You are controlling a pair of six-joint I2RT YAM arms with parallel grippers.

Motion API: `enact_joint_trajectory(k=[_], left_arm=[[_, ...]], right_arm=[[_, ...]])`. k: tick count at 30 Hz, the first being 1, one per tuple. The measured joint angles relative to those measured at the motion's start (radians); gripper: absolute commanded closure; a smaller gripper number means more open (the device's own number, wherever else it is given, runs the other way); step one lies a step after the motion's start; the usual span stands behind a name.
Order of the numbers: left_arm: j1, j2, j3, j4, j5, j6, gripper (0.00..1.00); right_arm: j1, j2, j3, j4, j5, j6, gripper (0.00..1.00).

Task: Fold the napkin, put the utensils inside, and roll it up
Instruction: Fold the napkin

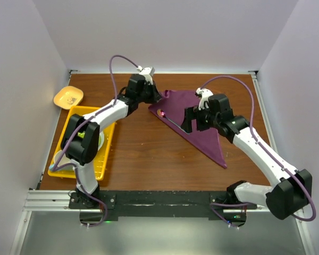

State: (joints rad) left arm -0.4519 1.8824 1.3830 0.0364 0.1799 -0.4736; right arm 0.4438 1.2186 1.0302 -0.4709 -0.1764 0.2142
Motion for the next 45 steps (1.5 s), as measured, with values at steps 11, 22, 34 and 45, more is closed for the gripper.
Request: enact_joint_trajectory(k=[11, 22, 34, 45], left_arm=[[-0.168, -0.03, -0.054, -0.013, 0.0, -0.043, 0.91], [-0.222, -0.029, -0.069, -0.016, -0.023, -0.066, 0.89], [-0.251, 0.029, -0.089, -0.004, -0.024, -0.085, 0.89], [-0.265, 0.053, -0.089, 0.032, -0.01, -0.093, 0.87]], right_arm=[[0.0, -0.114, -0.006, -0.056, 0.006, 0.019, 0.02], [0.0, -0.128, -0.016, -0.082, 0.028, 0.029, 0.02], [0.0, -0.127, -0.035, -0.085, 0.027, 0.029, 0.02], [0.0, -0.124, -0.044, -0.085, 0.027, 0.031, 0.02]])
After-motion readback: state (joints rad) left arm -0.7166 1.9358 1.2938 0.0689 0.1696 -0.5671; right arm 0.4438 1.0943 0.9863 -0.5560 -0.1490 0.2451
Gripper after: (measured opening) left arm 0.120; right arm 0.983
